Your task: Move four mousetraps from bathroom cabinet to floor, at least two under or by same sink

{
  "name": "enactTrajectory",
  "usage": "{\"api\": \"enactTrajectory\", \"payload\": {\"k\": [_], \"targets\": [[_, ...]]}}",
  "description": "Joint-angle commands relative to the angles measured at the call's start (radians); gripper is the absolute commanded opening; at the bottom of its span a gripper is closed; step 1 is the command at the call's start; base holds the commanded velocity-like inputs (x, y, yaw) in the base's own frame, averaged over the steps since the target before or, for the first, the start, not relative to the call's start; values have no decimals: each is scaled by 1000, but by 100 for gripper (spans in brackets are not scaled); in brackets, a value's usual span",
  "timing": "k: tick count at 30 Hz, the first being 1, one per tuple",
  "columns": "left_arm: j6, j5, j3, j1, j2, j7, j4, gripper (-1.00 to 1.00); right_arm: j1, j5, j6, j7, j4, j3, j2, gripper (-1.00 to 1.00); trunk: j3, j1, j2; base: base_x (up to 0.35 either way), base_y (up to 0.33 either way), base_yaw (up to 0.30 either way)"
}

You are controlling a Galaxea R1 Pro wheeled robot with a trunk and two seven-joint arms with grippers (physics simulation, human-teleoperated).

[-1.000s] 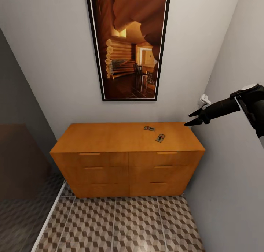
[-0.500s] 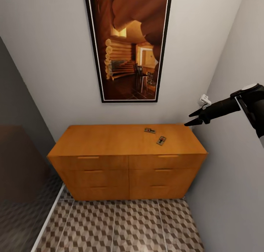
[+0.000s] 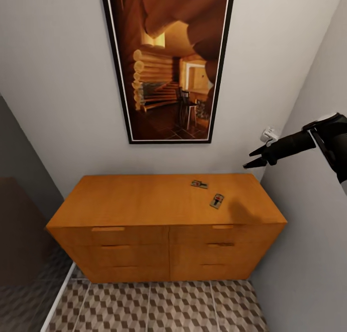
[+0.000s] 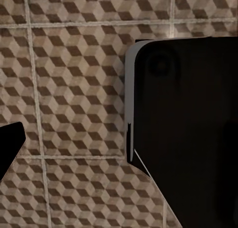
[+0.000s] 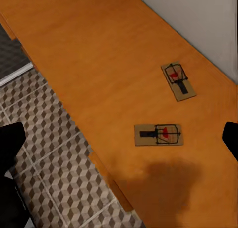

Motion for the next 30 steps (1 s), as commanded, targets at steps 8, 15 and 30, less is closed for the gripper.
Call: {"api": "enactTrajectory", "payload": {"k": [8, 15, 30], "targets": [[-5, 10, -4, -1, 0, -8, 2, 100, 18, 5, -30, -49, 106, 2, -1, 100, -2, 1, -2, 348, 0, 0], [-5, 10, -4, -1, 0, -8, 2, 100, 27, 6, -60, -88, 202, 4, 0, 100, -2, 1, -2, 266, 0, 0], [-5, 11, -4, 0, 0, -14, 2, 100, 39, 8, -93, -152, 311, 7, 3, 100, -2, 1, -2, 11, 0, 0]]}}
